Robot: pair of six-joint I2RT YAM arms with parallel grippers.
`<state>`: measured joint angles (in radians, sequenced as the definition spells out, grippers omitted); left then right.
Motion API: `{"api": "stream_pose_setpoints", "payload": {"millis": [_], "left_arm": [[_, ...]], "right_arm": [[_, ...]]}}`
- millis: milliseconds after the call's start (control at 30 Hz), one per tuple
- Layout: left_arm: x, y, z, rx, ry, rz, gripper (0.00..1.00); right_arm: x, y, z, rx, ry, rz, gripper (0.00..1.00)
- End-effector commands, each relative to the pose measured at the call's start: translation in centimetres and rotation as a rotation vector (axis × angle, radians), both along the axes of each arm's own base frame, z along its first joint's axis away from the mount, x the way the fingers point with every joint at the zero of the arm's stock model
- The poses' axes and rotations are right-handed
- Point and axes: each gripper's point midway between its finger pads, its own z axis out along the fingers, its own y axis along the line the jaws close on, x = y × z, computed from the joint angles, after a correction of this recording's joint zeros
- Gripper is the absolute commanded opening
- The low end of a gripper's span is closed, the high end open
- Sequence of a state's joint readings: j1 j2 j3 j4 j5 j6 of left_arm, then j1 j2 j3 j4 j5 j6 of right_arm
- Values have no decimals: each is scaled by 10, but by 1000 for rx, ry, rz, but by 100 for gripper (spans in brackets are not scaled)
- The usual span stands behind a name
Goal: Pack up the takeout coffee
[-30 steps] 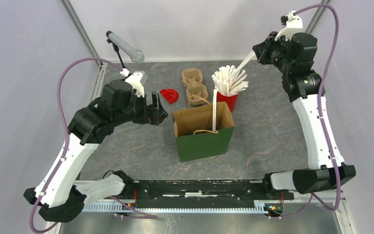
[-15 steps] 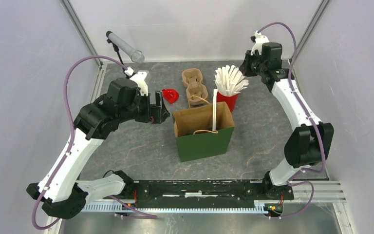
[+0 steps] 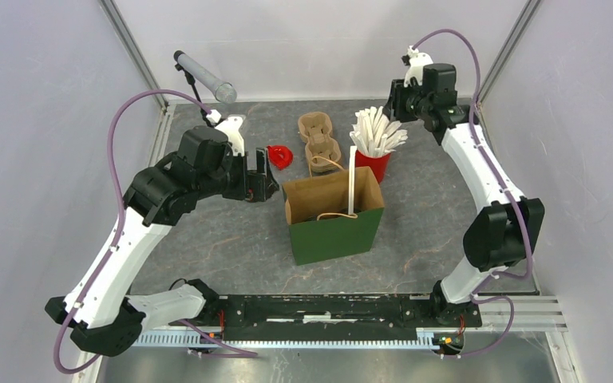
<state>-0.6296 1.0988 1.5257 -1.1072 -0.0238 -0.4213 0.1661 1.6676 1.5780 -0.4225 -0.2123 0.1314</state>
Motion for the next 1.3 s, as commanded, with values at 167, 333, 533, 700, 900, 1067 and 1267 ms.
{"api": "stream_pose_setpoints", "payload": {"millis": [167,333,533,700,900,1067,1267], "left_arm": [[-1,2,13,-16,-45,-18,100],[-1,-1,13,-25,-41,-24,100],[0,-2,15,-37,-45,-18,100],[-4,-4,19,-44,-51,-40,100],[-3,-2,17,-33,-47,-37,100],[-2,-5,16,-30,-37,-45,100],[-3,-3,15,-30,-38,-43,100]], "right_arm": [[-53,-1,70,19,-102,53,45],[-74,15,44,23,-57,114,51],[-69,27,28,-32,-49,133,49],[-65,24,10,-114,-14,127,46],[-69,20,0,-149,-9,108,41],[-70,20,-4,-151,2,111,39],[-70,23,6,-143,-24,115,11]]}}
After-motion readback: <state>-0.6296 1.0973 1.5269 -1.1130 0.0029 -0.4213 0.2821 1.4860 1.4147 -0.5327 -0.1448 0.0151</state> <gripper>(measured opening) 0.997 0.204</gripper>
